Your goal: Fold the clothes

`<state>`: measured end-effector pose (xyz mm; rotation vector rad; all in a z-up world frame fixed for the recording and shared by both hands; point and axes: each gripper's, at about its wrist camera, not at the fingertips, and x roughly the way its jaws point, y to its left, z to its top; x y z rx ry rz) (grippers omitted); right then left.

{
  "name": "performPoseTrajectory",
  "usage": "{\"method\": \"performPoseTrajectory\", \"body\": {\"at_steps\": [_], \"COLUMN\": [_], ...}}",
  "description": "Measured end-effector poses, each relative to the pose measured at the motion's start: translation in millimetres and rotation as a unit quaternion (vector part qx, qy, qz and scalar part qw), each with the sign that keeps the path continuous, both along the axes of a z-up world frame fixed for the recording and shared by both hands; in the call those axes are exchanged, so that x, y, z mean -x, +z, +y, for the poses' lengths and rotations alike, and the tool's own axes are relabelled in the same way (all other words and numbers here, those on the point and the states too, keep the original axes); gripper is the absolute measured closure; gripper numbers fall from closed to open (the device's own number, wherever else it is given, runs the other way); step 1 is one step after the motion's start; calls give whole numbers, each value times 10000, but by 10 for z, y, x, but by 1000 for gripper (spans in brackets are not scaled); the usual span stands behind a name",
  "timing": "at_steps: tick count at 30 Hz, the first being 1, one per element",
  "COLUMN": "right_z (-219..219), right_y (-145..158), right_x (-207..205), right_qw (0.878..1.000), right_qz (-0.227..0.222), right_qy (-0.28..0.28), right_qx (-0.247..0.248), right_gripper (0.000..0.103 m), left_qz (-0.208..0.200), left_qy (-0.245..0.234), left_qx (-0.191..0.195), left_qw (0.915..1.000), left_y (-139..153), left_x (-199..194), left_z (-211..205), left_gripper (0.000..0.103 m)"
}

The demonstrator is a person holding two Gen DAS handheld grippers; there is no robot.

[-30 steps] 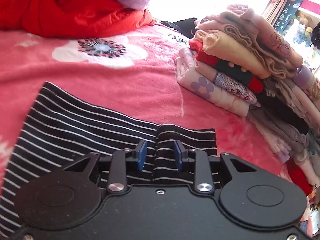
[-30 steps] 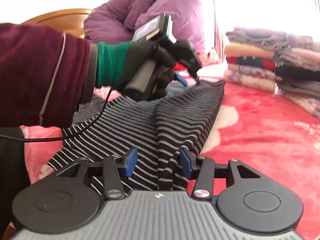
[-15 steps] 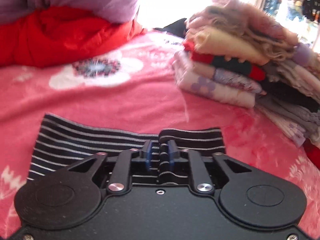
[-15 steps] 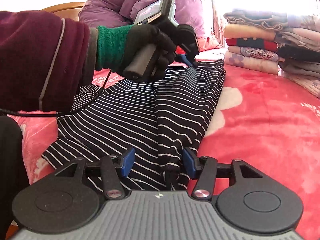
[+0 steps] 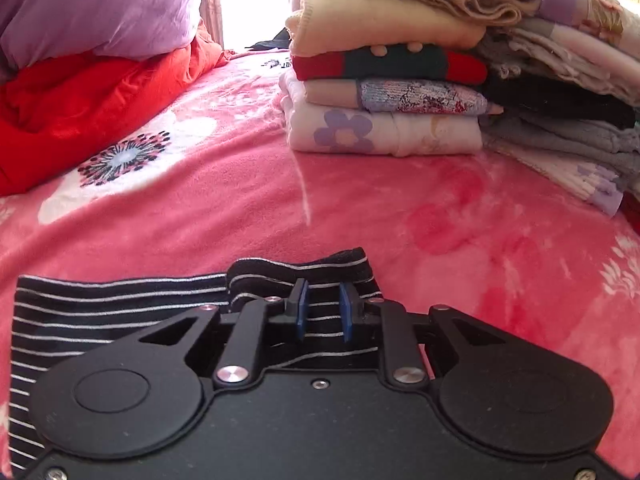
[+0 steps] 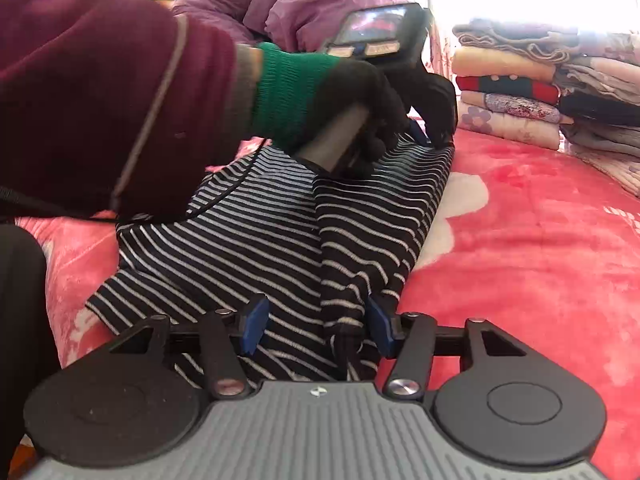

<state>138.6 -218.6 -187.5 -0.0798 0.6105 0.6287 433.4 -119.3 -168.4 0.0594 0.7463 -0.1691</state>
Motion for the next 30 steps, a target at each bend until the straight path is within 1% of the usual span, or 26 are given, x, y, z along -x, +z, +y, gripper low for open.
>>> {"method": "performPoseTrajectory", "body": {"at_steps": [2, 6, 8, 9, 11, 12, 13, 14, 18, 20, 22, 24, 25, 28, 30], "right_z": [8, 44, 61, 63, 48, 40, 40, 43, -40, -106, -140, -112, -82, -2, 59], "right_y": [-8, -29, -25, -16, 43, 79, 106, 125, 176, 211, 227, 211, 208, 254, 293], "right_x": [12, 32, 43, 52, 116, 157, 209, 267, 485, 554, 545, 526, 523, 568, 585], "right_qw": [10000, 9998, 9996, 9996, 9996, 9995, 9993, 9990, 9977, 9975, 9984, 9981, 9975, 9937, 9891], "right_qz": [15, 6, -17, -40, -159, -212, -268, -278, -188, -232, -211, -270, -340, -921, -1357], "right_qy": [38, 90, 97, 100, 133, 166, 186, 246, 437, 352, 181, 31, -11, -238, -271], "right_qx": [44, 198, 249, 254, 196, 159, 189, 253, 481, 560, 495, 551, 618, 592, 493], "right_gripper": [47, 46, 46, 46, 46, 46, 46, 46, 47, 47, 47, 47, 48, 49, 62], "left_qz": [48, 180, 62, -36, -265, -344, -418, -492, -628, -674, -643, -583, -552, -497, -462], "left_qy": [-80, -129, -56, 0, 41, 64, 88, 111, 268, 398, 518, 663, 752, 917, 1024], "left_qx": [-216, -327, -301, -276, -239, -184, -123, -63, 242, 442, 764, 1082, 1225, 1453, 1599], "left_qw": [9997, 9992, 9995, 9996, 9994, 9992, 9990, 9987, 9974, 9960, 9937, 9902, 9881, 9839, 9807], "left_y": [-21, 25, 143, 215, 361, 416, 469, 522, 619, 621, 570, 476, 417, 379, 357], "left_x": [-20, -59, 25, 90, 288, 415, 545, 675, 1294, 1651, 2005, 2331, 2487, 2603, 2670], "left_z": [-44, -70, -54, -37, 33, 95, 162, 229, 638, 841, 1005, 1141, 1202, 1374, 1488], "left_gripper": [85, 84, 84, 82, 80, 79, 76, 75, 74, 74, 74, 74, 74, 74, 74]}}
